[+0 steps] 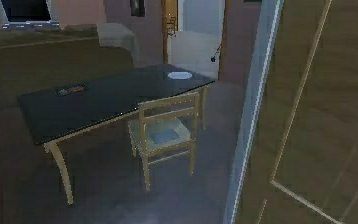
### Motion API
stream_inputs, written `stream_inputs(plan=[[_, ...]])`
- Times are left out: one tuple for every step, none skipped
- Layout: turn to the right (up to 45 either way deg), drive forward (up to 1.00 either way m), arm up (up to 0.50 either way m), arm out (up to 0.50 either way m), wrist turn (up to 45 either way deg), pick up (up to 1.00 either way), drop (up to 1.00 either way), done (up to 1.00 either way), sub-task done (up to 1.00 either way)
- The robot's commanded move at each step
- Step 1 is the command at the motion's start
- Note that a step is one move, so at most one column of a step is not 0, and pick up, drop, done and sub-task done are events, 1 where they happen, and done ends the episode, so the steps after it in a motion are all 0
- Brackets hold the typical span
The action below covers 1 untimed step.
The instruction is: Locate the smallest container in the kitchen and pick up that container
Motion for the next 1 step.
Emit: stream_inputs(plan=[[3.0,0.0,0.0,0.0,0.0,0.0,0.0,0.0,0.0]])
